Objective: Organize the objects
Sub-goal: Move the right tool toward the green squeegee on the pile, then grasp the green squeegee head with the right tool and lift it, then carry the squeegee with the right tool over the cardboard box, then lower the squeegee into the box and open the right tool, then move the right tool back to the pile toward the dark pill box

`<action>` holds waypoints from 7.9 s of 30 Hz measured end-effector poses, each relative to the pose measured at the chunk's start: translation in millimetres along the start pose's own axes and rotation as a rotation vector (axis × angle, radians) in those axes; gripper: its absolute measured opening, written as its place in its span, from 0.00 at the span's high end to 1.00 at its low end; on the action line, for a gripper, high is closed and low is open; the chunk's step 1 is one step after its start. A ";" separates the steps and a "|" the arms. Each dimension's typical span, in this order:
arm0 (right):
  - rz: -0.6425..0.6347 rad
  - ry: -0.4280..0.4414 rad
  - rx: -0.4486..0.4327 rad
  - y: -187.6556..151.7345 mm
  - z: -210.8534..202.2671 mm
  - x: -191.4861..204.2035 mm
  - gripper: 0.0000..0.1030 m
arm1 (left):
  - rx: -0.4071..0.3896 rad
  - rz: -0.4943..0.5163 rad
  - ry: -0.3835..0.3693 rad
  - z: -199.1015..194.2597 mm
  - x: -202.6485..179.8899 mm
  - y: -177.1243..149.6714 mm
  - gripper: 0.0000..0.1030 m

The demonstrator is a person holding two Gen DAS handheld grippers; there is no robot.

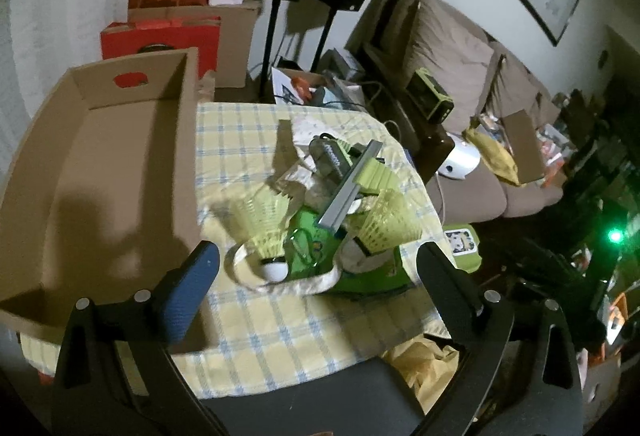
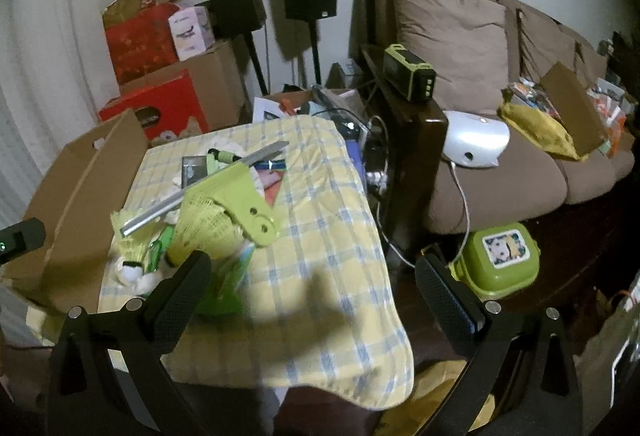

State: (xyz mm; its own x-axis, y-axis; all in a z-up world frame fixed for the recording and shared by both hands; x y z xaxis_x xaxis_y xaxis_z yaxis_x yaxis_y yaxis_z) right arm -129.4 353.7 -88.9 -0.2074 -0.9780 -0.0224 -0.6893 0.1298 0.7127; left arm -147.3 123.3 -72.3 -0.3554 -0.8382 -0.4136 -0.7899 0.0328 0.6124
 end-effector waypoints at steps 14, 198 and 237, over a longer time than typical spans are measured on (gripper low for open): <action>-0.252 0.237 0.037 13.9 68.8 46.5 0.34 | 0.112 -0.153 -0.097 60.5 12.2 8.8 0.12; -1.038 0.481 -0.033 -15.9 0.4 416.9 0.55 | -0.146 -0.249 0.017 -115.2 222.5 -33.6 0.42; -0.251 0.146 0.037 10.7 -3.7 102.3 0.36 | -0.069 -0.018 -0.069 -61.3 52.4 -22.5 0.08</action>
State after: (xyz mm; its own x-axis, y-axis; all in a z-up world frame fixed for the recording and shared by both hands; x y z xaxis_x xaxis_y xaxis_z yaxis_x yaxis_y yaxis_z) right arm -155.5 254.4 -81.0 0.0731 -0.9931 -0.0920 -0.7318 -0.1160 0.6716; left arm -117.5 45.3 -66.5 -0.3768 -0.7986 -0.4693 -0.7614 -0.0216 0.6479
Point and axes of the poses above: each gripper's, at about its wrist camera, not at the fingertips, and z roughly the way its jaws point, x to its left, y to its top, the point moved 10 cm from there along z, roughly the way its jaws point, and after that the axes turned 9 degrees about -y, right-handed, at the moved point
